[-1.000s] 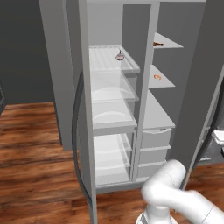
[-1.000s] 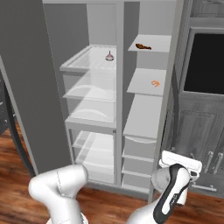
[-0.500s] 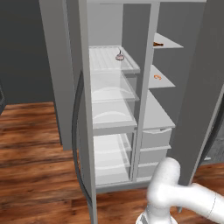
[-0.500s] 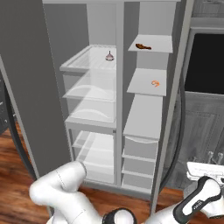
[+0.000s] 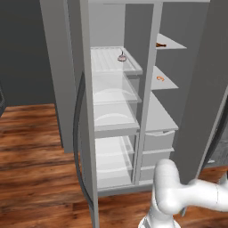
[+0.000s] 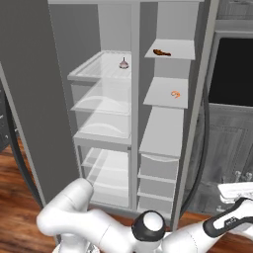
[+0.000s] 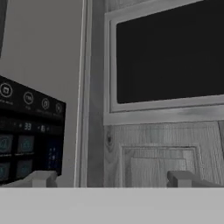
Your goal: There's a chicken drumstick in the fridge that needs to be moved to the freezer for freezing. Pick up the chicken drumstick from the fridge, place it on any shelf in the freezer, and close the fridge and freezer doors when done.
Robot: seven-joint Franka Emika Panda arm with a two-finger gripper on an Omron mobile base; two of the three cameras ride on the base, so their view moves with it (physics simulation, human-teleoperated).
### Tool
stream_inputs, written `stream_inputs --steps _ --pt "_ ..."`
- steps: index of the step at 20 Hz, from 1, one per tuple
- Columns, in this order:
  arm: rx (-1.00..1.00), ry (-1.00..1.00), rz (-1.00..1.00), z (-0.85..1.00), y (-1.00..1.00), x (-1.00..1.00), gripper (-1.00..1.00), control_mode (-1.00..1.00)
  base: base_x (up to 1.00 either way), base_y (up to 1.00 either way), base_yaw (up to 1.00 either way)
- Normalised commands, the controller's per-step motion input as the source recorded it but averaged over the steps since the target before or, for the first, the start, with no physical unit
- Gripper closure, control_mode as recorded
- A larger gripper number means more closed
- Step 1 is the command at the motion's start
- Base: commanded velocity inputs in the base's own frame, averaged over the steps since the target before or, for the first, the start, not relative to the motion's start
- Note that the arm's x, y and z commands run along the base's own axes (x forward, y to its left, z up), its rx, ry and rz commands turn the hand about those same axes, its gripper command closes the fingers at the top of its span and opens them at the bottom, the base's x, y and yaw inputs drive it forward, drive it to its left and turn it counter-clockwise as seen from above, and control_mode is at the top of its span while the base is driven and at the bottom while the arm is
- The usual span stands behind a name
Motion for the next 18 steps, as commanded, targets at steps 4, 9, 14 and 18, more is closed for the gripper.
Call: stream_inputs --steps 4,9,14,18 --pt "-0.07 -0.09 0.00 -0.42 1.00 0.68 -1.00 -1.00 0.00 0.00 0.00" --pt "-0.10 -0.06 0.05 -0.49 1.00 0.02 -1.00 -1.00 0.00 0.00 0.00" --pt "-0.05 -0.05 0.03 -0.58 1.00 0.00 -1.00 -1.00 0.00 0.00 0.00" --pt "-0.02 -0.02 0.00 -0.52 1.00 0.02 -1.00 -1.00 0.00 0.00 0.00"
